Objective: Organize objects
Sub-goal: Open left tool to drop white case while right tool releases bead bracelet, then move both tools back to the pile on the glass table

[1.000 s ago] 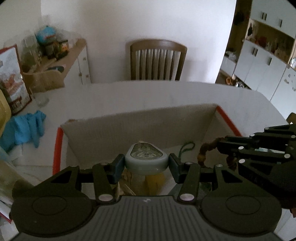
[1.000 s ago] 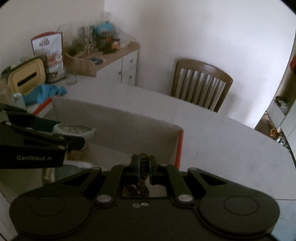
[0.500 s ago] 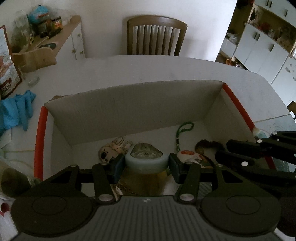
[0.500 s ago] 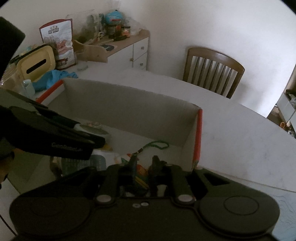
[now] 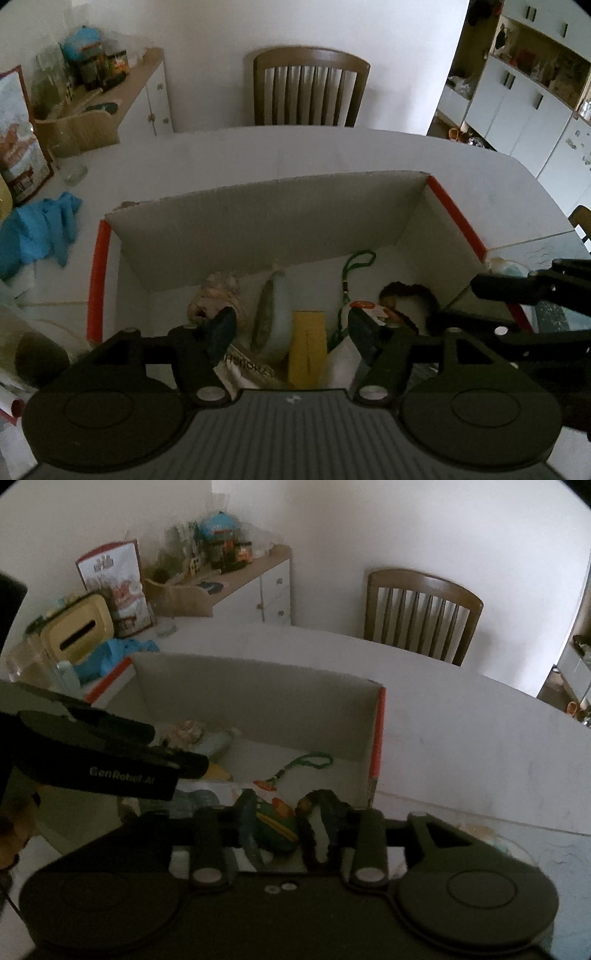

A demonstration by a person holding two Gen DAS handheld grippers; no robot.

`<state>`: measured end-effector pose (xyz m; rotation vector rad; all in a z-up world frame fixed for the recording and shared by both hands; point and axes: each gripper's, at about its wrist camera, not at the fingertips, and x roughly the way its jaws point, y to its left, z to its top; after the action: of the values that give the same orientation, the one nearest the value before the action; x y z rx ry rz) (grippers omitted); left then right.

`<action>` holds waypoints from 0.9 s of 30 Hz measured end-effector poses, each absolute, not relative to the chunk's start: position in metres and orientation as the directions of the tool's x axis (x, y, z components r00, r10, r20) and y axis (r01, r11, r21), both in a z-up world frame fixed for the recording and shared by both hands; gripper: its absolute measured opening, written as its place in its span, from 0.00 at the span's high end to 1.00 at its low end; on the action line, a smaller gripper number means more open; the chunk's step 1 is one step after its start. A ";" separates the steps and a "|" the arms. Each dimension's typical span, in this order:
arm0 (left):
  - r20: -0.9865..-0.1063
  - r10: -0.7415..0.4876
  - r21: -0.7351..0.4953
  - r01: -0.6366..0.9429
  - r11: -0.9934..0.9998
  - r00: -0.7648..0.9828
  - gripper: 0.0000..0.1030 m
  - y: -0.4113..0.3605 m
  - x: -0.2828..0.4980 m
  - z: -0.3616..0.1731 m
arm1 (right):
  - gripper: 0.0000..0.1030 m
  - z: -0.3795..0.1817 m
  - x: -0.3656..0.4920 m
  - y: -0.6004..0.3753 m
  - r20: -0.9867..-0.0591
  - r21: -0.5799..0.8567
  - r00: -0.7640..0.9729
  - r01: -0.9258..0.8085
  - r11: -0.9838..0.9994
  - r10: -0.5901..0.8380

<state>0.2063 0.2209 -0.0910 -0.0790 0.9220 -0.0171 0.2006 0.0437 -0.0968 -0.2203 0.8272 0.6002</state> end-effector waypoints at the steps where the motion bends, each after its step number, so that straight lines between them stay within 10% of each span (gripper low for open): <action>1: -0.791 -0.045 -0.072 -0.020 0.997 0.610 0.35 0.220 0.204 -0.089 | 0.60 -0.094 0.200 0.041 -0.739 0.053 0.524 -0.581 0.812 0.423; 27: -0.664 -0.021 -0.059 -0.024 0.998 0.748 0.28 0.164 0.122 -0.011 | 0.34 -0.023 0.146 -0.030 -0.613 0.164 0.509 -0.667 0.727 0.604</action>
<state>0.1225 0.1636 -0.0114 -0.0648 0.7266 0.0014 0.1460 -0.0304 -0.0230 -0.0977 0.6988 0.7667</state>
